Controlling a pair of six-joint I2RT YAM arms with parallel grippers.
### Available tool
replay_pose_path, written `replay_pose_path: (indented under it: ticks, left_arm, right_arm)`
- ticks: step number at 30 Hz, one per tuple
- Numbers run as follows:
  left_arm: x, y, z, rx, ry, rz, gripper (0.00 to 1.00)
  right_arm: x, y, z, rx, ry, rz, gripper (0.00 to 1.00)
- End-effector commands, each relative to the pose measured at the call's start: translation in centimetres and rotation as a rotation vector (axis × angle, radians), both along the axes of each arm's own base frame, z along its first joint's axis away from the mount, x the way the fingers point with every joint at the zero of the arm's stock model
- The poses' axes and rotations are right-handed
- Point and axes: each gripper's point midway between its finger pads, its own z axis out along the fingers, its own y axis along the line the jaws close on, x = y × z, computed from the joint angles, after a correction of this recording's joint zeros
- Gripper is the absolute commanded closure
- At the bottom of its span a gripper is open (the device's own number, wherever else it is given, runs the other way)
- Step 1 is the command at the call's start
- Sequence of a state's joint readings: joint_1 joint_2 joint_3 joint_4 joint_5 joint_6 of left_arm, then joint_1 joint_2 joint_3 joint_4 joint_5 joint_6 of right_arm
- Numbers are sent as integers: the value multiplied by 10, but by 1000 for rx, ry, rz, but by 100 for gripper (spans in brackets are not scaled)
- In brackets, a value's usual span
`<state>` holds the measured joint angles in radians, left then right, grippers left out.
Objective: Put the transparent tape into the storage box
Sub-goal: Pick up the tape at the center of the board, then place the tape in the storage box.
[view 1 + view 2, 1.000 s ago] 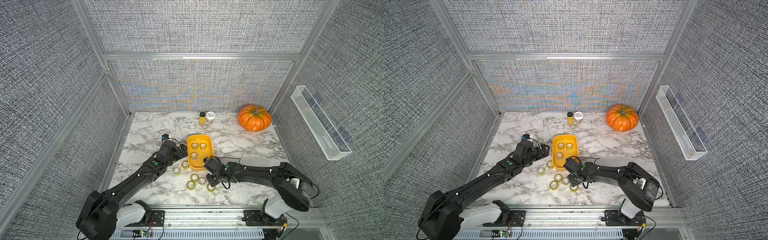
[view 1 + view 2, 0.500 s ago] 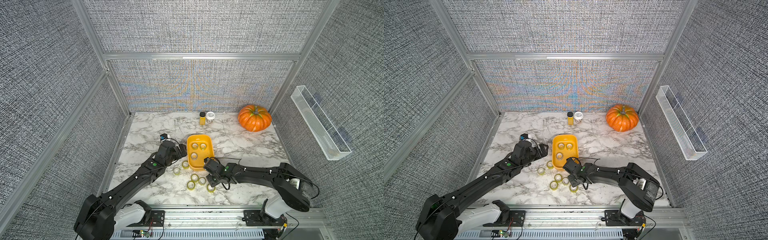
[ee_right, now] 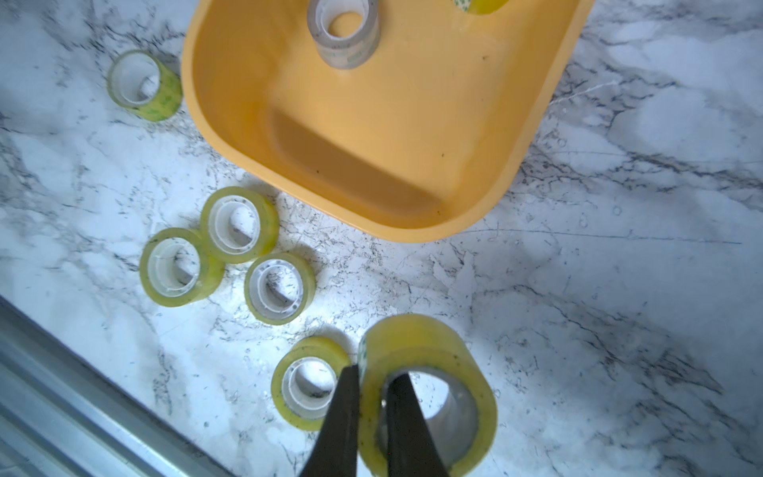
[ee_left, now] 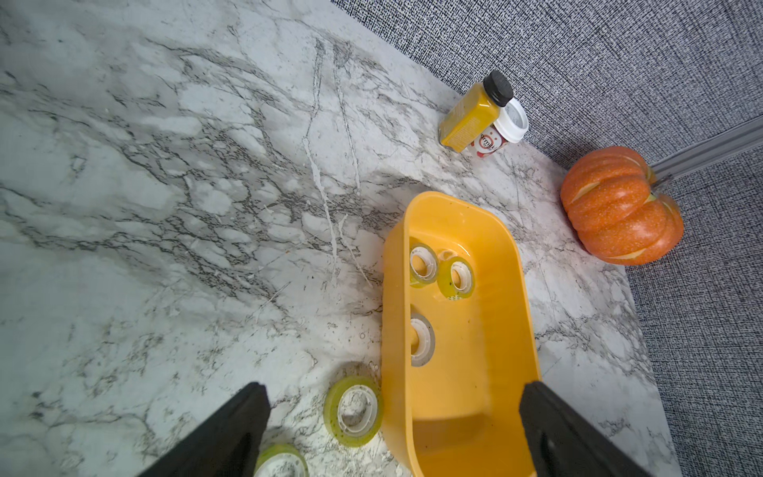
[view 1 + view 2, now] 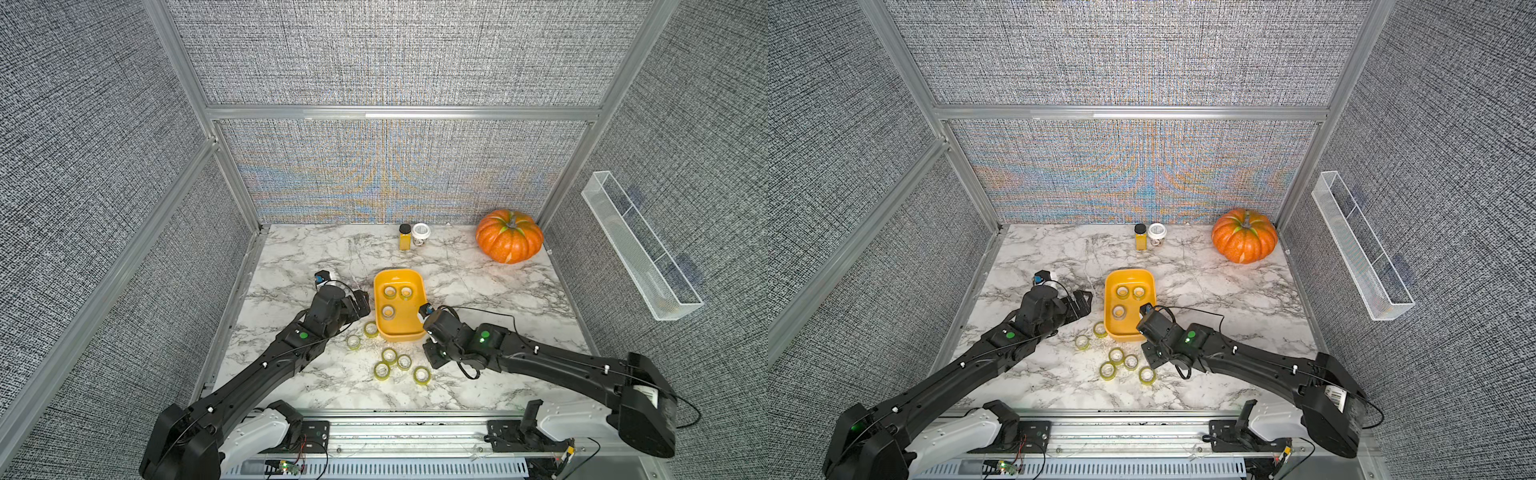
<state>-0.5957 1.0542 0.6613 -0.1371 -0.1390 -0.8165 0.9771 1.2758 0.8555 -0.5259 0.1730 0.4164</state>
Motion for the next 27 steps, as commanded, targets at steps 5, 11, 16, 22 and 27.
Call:
replay_pose_path:
  ticks: [5,11,16,22,27]
  left_arm:
    - [-4,6,9,-11,-21,18,0]
    - [-9,6,9,-25,-26,1,0]
    - [-8,0,-4,-16,4,-18,0]
    - [0,-3,-4,2,3,-18,0]
    - [4,-1,-7,20,5,-3,0]
  right_arm:
    - [4,-14,37,37,-63,-27,100]
    - [17,2,73,133,-138,-8,100]
    - [29,24,91,252,-154,55,99]
    - [55,37,96,257,-151,78,99]
    - [73,51,87,248,-111,103,100]
